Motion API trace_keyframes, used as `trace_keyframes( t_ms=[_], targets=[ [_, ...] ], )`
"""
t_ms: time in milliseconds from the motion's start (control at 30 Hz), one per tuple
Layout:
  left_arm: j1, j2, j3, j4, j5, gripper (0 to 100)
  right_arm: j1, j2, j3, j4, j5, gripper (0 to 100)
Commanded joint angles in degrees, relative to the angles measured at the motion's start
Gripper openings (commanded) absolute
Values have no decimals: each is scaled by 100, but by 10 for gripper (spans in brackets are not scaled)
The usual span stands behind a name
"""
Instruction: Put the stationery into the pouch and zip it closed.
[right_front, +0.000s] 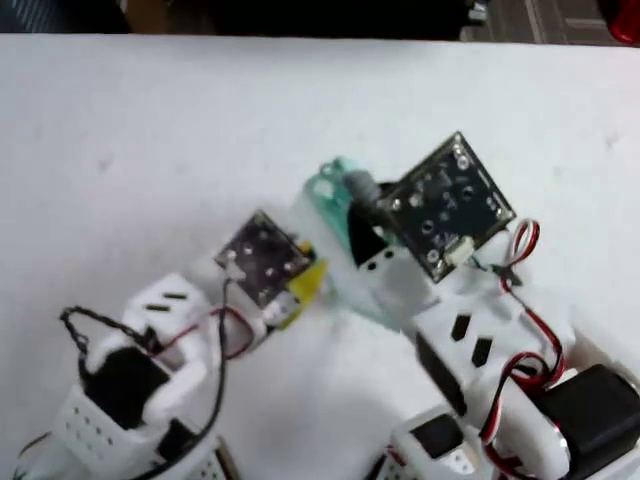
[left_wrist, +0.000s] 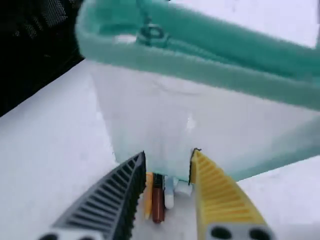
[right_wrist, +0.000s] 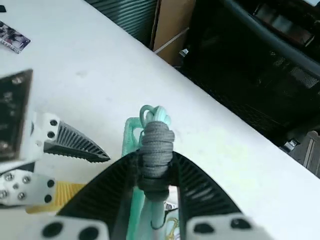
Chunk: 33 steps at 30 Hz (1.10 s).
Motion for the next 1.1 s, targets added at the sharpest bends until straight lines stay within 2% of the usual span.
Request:
trace_keyframes(
  t_ms=[0, 200, 400, 533, 633, 767, 933, 1067],
  targets=[
    [-356, 13, -519, 695, -79, 172, -75, -92, -105, 189, -70, 17],
    [-611, -277, -492, 1222, -79, 172, -119, -92, 686, 180, -642, 17],
    [-585, -1754, -448, 1398, -97, 173, -136, -189, 1310, 180, -624, 17],
    [-567, -2466, -378, 1407, -114, 173, -725, -356, 1459, 180, -607, 17],
    [-567, -2492, 44, 1363, -114, 173, -1174, -400, 1547, 180, -343, 17],
    [-338, -2519, 554, 1204, -88, 173, -1429, -365, 1723, 180, -97, 17],
    [207, -2519, 255, 1222, -70, 173, -1684, -347, 1837, 171, 176, 17],
    [207, -2519, -62, 1090, 290, 174, -2018, -400, 2022, 171, 202, 17]
  ],
)
